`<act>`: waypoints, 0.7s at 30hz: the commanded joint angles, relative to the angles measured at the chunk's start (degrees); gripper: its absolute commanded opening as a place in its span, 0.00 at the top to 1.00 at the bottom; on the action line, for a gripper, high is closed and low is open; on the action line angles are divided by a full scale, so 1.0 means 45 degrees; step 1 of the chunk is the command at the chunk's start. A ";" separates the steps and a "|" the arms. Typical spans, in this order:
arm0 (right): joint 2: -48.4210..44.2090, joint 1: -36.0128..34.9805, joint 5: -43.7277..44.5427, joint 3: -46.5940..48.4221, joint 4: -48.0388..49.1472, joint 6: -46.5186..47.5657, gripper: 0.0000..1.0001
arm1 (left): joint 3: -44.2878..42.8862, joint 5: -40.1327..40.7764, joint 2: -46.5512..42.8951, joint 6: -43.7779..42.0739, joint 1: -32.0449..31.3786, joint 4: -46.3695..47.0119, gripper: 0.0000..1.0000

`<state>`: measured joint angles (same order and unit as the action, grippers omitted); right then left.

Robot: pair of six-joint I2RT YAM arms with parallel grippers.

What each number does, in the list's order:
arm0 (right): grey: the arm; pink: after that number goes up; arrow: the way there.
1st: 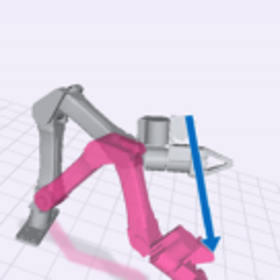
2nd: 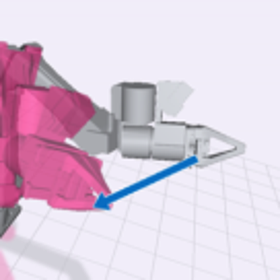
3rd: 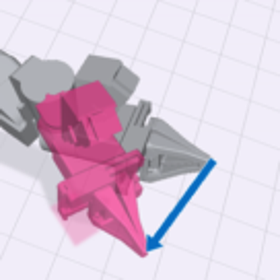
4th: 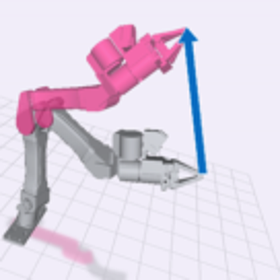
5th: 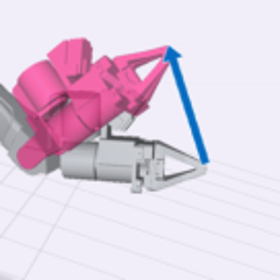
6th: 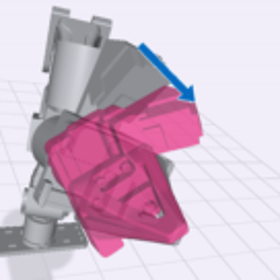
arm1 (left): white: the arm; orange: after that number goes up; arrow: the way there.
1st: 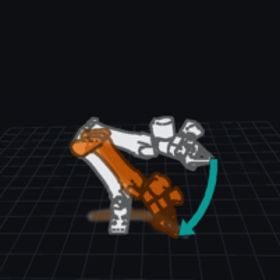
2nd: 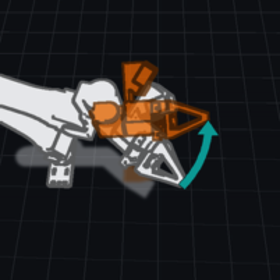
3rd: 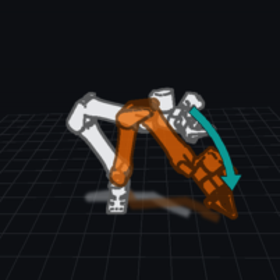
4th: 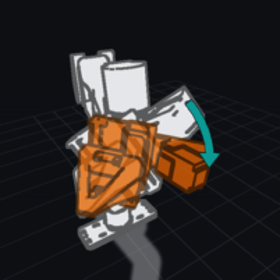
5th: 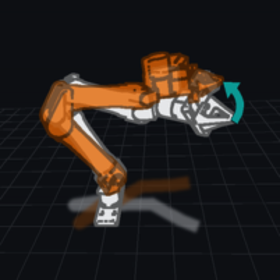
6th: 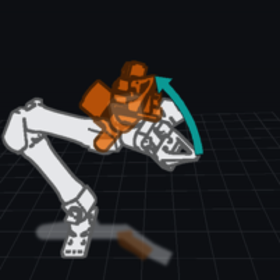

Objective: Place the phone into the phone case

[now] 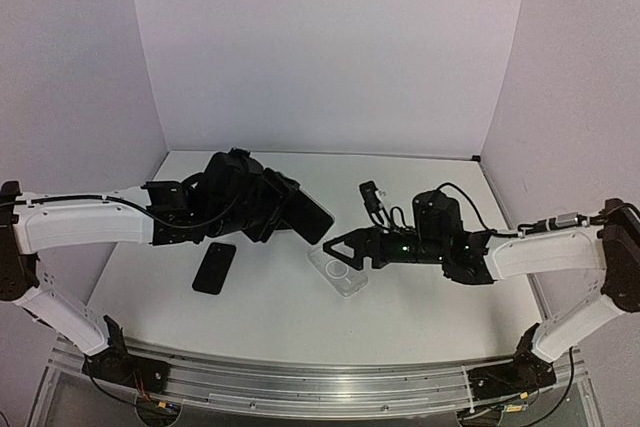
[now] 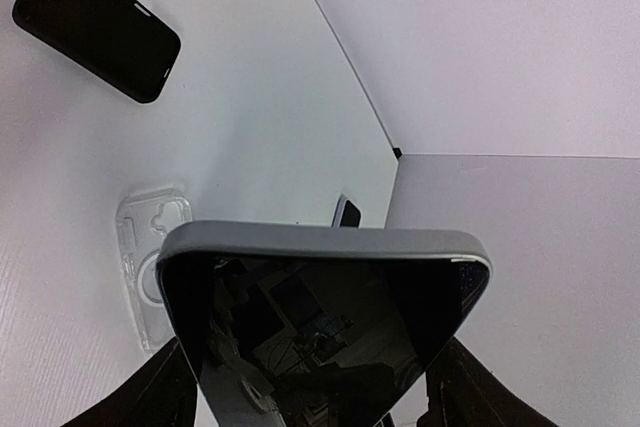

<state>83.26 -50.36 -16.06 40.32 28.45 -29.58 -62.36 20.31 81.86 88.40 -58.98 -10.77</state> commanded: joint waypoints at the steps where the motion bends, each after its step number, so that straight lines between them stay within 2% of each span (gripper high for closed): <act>1: 0.1050 -0.0615 0.0253 0.1605 0.2427 0.0754 0.13 | 0.0126 0.0041 -0.0708 0.0709 -0.0055 0.1670 1.00; 9: 0.2544 -0.0779 0.0937 0.2592 0.3518 0.0443 0.18 | 0.0587 -0.0052 -0.1244 0.1145 -0.0054 0.1958 1.00; 16: 0.3445 -0.0877 0.0485 0.2990 0.4500 -0.0017 0.24 | 0.1152 0.0156 -0.1742 0.1635 -0.0059 0.2162 1.00; 21: 0.3787 -0.1156 0.0253 0.3310 0.4824 0.0132 0.33 | 0.1283 0.0089 -0.1813 0.1884 -0.0057 0.2184 1.00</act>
<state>99.21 -54.26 -13.64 52.11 45.24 -29.00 -56.62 19.75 76.33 94.89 -58.98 -5.51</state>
